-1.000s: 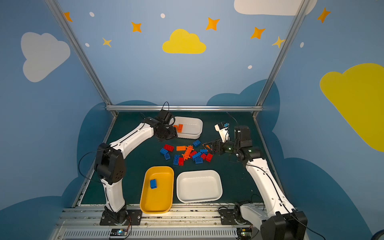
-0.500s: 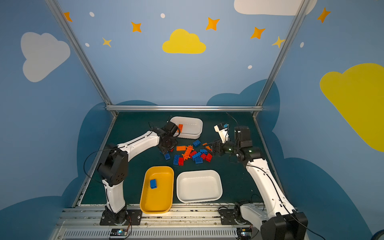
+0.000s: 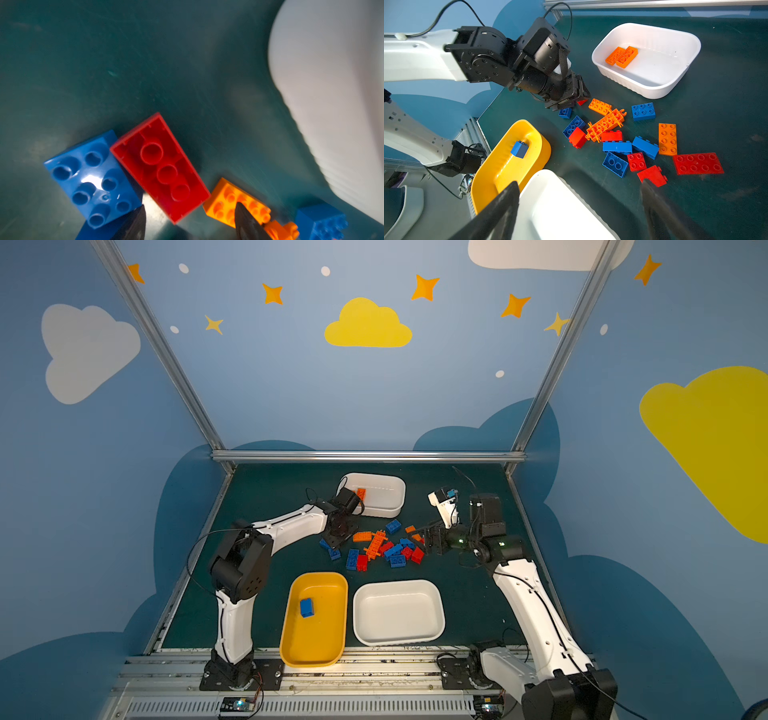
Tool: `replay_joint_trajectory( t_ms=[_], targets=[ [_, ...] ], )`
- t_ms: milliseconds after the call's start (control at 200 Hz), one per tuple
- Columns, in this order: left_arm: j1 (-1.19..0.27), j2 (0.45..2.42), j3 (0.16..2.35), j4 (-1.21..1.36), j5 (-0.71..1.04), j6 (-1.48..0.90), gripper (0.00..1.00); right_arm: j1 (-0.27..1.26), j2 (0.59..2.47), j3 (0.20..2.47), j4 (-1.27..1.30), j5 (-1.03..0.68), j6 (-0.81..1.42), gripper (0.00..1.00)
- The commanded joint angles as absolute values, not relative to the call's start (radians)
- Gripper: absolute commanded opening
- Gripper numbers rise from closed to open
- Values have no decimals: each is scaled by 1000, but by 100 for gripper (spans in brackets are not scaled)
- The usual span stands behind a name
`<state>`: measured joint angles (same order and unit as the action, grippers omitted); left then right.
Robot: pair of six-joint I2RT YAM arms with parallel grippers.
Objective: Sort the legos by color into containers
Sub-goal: 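Move the left gripper back over the red and blue bricks in the pile, then grasp a red brick with the left gripper and lift it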
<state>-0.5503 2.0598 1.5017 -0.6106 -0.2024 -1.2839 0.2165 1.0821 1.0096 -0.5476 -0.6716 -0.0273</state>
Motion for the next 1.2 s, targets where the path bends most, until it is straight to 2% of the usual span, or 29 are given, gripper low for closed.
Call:
replay_joint_trajectory(
  t_ms=[0, 185, 420, 656, 1191],
  targets=[
    [-537, 2082, 1535, -607, -216, -1282, 64, 215, 1081, 1017, -571, -684, -44, 90],
    [-519, 2107, 1547, -638, -240, -1295, 63, 215, 1095, 1025, -569, -692, -44, 90],
    [-498, 2134, 1581, -675, -260, -1284, 55, 215, 1116, 1031, -549, -706, -32, 90],
    [-481, 2151, 1594, -689, -254, -1253, 35, 215, 1129, 1034, -531, -726, -20, 90],
    [-469, 2123, 1637, -757, -226, -1063, 36, 207, 1117, 1019, -534, -742, -9, 90]
  ],
)
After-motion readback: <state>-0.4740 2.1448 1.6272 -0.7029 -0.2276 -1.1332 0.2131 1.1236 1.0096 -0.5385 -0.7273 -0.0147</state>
